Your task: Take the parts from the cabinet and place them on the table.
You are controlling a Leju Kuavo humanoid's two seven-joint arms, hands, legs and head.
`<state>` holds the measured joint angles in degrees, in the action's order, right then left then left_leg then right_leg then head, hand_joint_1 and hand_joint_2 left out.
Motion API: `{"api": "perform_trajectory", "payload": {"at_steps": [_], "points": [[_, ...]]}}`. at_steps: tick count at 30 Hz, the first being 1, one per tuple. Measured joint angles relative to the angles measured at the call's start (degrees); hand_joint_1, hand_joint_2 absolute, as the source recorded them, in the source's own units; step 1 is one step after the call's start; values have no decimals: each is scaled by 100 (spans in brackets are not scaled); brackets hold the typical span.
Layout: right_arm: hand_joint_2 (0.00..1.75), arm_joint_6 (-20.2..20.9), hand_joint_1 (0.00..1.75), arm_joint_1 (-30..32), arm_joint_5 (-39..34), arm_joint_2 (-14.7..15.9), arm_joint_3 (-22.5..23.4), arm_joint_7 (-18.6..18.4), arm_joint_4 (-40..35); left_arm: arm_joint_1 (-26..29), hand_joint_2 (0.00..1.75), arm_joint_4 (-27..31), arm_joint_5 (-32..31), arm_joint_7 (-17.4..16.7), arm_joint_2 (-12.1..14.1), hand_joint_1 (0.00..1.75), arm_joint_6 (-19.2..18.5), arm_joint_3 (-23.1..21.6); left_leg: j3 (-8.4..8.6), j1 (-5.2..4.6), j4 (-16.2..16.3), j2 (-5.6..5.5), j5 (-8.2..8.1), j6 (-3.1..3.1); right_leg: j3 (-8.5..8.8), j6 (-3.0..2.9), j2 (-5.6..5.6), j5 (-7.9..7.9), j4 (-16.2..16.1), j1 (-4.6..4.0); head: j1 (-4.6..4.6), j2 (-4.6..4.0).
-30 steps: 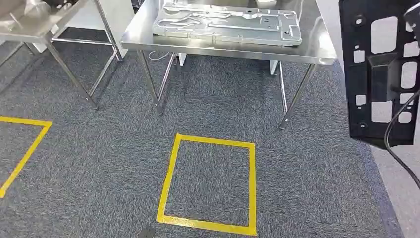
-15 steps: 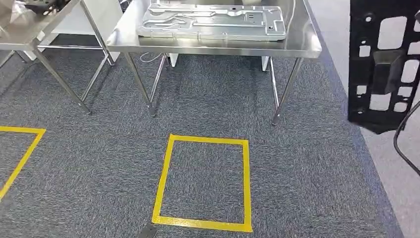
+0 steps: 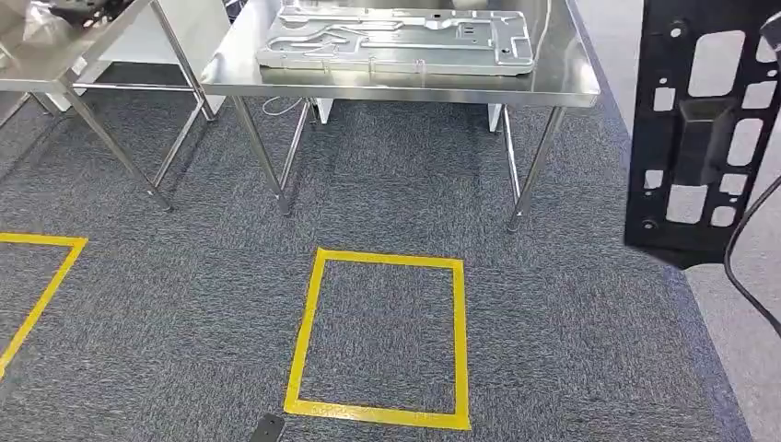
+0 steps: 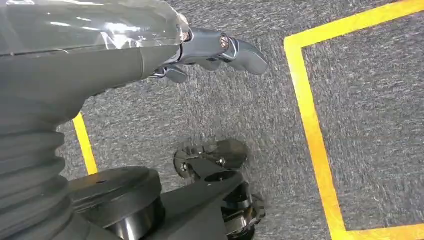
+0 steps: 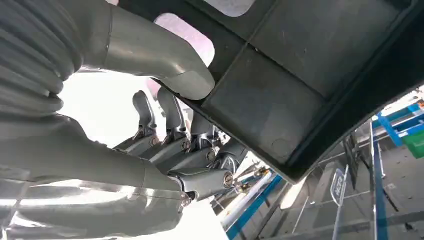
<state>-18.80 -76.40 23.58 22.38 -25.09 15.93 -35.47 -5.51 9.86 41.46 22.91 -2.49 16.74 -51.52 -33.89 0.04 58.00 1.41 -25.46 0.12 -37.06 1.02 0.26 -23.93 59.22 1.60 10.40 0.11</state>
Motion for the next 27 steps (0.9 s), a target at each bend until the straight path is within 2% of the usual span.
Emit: {"api": "perform_trajectory", "payload": {"at_steps": [9, 10, 11, 12, 13, 14, 16, 17, 18, 19, 20, 21, 22, 23, 24, 25, 26, 27], "points": [[175, 0, 175, -13, -2, -79, -2, 46, 72, 25, 175, 0, -11, -96, 4, 0, 48, 0, -27, -2, 30, -5, -4, 6, -2, 24, -8, 15, -5, 5, 0, 0], [175, -7, 175, -10, -2, -94, -2, 52, 87, 27, 175, 0, -7, -131, 11, 0, 50, 0, -57, -49, 45, 9, -30, 52, 32, 85, -2, 83, -77, 59, 0, 2], [175, -24, 175, -6, -4, -100, -2, 57, 107, 34, 175, -2, 0, -161, 31, 0, 59, 0, 4, -43, -127, 7, -28, 174, 5, 157, -18, 254, 91, 17, -2, 2], [175, -30, 175, -22, -7, -103, -2, 59, 107, 38, 175, 0, -2, -179, 14, 0, 59, 0, 151, -1, -273, -2, -40, 212, 28, 187, -21, 289, 111, 26, -2, 0], [175, -44, 175, -20, -11, -107, -4, 63, 111, 46, 175, 0, -7, -190, -2, 0, 61, 0, 289, 19, -382, 3, 12, 224, -49, 174, -36, 204, 141, 56, -4, 0], [175, -46, 175, -72, -18, -118, -4, 72, 111, 42, 175, -2, -13, -210, 4, 0, 68, 0, 328, 47, -418, 8, 15, 233, -179, 138, -20, 31, 318, 34, 4, 0], [175, -59, 175, -150, -26, -105, -4, 70, 116, 37, 175, -2, -22, -260, 4, 0, 72, 0, 371, 79, -416, 29, -12, 191, -590, 217, -6, -312, 1033, 54, 0, 0], [175, -59, 175, -142, -26, -100, -4, 59, 120, 41, 175, 0, -24, -280, 0, 0, 72, 0, 404, 110, -411, 31, -43, 147, -796, 254, -8, -414, 1391, 79, 0, 0], [175, -59, 175, -116, -24, -100, -4, 35, 127, 47, 175, 0, -31, -302, -4, 0, 70, 0, 445, 157, -401, 38, -77, 96, -881, 306, -12, -383, 1493, 110, 0, 0], [175, -59, 175, -94, -20, -100, -4, 17, 127, 48, 175, 0, -31, -313, -4, 0, 70, 0, 491, 208, -391, 44, -122, 32, -830, 361, -15, -235, 1330, 148, 0, 0], [175, -57, 175, -97, -13, -98, -4, -2, 127, 43, 175, 0, -31, -326, -9, 0, 70, 0, 540, 280, -354, 46, -173, -41, -662, 453, -28, 19, 961, 204, 0, 0], [175, -57, 175, -111, 2, -92, -4, -20, 125, 38, 175, 0, -33, -341, -11, 0, 70, -2, 584, 352, -292, 48, -261, -124, -404, 574, -55, 291, 455, 271, 0, 0], [175, -50, 175, -111, 15, -65, -4, -37, 127, 31, 175, 0, -35, -361, -7, 0, 70, -2, 605, 380, -186, 60, -381, -236, -215, 714, -107, 404, 28, 344, 0, 0], [175, -46, 175, -156, 24, -11, -9, -77, 155, 9, 175, -13, -37, -376, 61, 0, 81, -2, 573, 365, -110, 60, -455, -337, -258, 648, -95, 106, 49, 264, -24, 0], [175, -15, 175, -229, 77, -13, -15, -116, 142, -4, 175, -11, -46, -378, 44, 0, 83, -9, 541, 342, -107, 68, -490, -374, -269, 299, -79, 63, 126, 209, -20, 2], [175, 11, 175, -221, 127, -13, -17, -206, 138, 0, 175, -11, -46, -385, 39, 0, 87, -15, 579, 343, -129, 90, -549, -388, -289, 217, -29, 39, 151, 254, -15, 2], [175, 55, 175, -228, 199, -13, -20, -282, 138, -1, 175, -11, -46, -389, 37, 0, 94, -15, 662, 359, -135, 78, -543, -417, -271, 159, -30, -26, 187, 259, -20, 2], [175, 116, 175, -314, 286, -4, -24, -382, 140, -8, 175, -11, -46, -389, 39, 0, 98, -17, 610, 386, -53, 73, -486, -464, -207, 102, 3, -77, 244, 241, -22, 0]]}}
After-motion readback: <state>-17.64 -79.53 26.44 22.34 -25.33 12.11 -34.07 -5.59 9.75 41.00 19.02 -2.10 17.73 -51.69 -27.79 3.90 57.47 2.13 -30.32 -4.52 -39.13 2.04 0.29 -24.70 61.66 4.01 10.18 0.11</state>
